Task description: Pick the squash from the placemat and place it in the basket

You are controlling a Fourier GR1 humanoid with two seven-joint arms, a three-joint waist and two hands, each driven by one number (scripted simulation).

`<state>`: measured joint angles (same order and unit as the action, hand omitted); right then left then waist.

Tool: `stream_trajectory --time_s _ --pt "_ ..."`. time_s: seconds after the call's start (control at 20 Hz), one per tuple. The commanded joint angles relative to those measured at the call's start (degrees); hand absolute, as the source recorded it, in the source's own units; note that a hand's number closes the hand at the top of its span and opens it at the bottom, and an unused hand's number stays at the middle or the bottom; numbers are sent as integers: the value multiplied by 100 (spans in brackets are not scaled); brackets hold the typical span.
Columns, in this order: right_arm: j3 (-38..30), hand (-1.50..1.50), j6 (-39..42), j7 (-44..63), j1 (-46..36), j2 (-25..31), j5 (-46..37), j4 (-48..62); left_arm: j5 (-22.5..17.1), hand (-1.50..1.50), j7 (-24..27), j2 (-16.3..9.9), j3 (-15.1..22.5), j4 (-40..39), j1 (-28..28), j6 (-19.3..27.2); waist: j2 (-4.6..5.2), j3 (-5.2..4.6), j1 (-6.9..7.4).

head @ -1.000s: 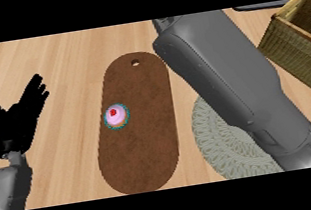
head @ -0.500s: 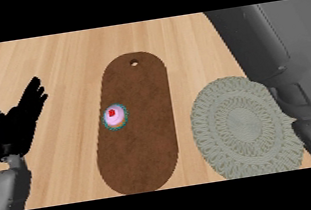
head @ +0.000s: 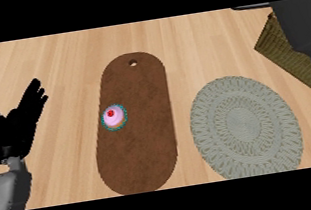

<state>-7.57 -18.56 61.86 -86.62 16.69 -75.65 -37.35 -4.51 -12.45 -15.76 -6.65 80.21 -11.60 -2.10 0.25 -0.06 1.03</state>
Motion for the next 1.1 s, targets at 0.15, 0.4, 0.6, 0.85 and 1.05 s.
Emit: stream_trajectory --time_s 0.15,0.4,0.6,0.85,1.05 --pt "-221 150 -124 312 440 387 -121 -41 -260 0 -198 -285 -264 66 -39 -296 -31 5 -74" --pt "-377 150 -77 -243 872 696 72 -126 -86 0 -127 -215 -212 -42 -96 -193 -19 5 -63" --pt "-630 150 -473 -583 1701 639 526 -849 -104 0 5 -208 -328 -197 -79 -174 -34 8 -129" --pt "-750 150 -681 -1046 2253 918 684 -989 52 0 -172 -72 -128 314 179 -80 -26 9 -61" --pt "-1007 -150 -1358 -233 2634 907 327 -1137 47 0 -212 82 -131 -101 -257 51 -15 10 -141"
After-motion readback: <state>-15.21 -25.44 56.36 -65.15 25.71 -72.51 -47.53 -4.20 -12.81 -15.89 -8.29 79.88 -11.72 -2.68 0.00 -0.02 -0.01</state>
